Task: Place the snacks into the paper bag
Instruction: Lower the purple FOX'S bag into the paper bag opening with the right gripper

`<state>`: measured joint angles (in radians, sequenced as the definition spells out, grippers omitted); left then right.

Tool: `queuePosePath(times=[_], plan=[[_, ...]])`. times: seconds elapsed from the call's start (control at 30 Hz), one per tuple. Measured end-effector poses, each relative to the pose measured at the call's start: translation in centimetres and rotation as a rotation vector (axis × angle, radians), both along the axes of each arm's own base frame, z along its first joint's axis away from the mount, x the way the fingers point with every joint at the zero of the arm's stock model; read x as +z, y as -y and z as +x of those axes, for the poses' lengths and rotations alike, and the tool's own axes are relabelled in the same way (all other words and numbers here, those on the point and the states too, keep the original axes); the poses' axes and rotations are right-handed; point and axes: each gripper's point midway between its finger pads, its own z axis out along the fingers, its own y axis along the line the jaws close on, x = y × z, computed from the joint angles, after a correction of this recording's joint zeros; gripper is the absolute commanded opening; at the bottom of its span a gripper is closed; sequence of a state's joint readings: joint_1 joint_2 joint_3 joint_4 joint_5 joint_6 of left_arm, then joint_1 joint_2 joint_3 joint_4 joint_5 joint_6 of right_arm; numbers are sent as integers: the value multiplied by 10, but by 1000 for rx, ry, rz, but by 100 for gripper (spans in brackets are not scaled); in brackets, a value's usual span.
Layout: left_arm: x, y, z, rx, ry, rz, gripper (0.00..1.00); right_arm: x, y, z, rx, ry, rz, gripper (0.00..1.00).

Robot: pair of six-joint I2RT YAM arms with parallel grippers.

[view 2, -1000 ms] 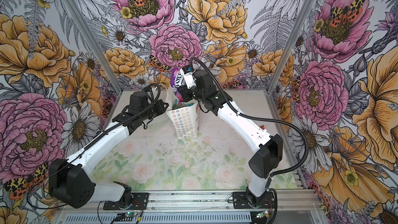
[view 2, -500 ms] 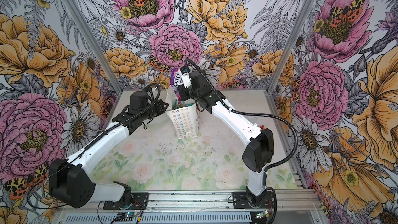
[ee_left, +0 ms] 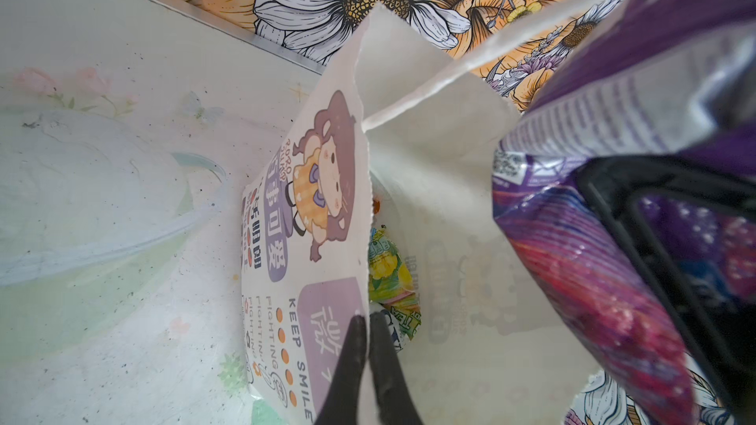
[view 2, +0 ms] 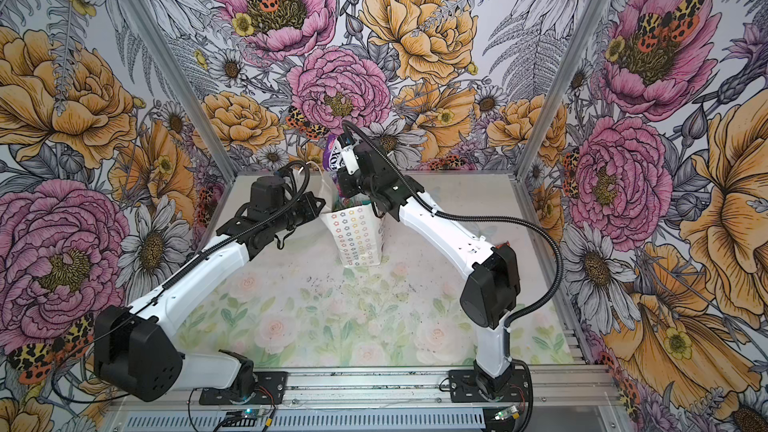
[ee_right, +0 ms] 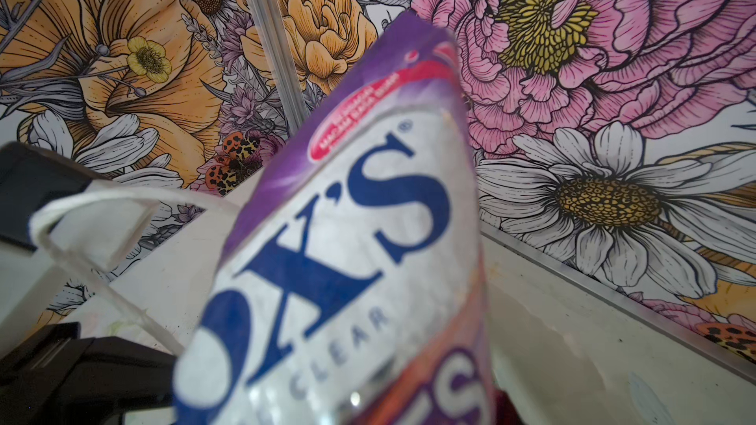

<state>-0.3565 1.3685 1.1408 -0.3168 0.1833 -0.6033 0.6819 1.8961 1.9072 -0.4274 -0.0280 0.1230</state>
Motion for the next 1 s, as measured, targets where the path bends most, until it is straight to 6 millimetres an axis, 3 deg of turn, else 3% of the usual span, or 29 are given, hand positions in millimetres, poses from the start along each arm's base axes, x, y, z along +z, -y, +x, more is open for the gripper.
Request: queuePosePath(times=[0.6, 0.83, 1.0], plan=[[0, 0, 0, 0, 0, 0, 0, -22, 6, 7, -67, 55, -143, 18], [0, 0, 0, 0, 0, 0, 0, -28, 10, 8, -88, 58, -169, 41], [0, 0, 0, 3, 0, 2, 0, -25, 11, 10, -100, 77, -178, 50]])
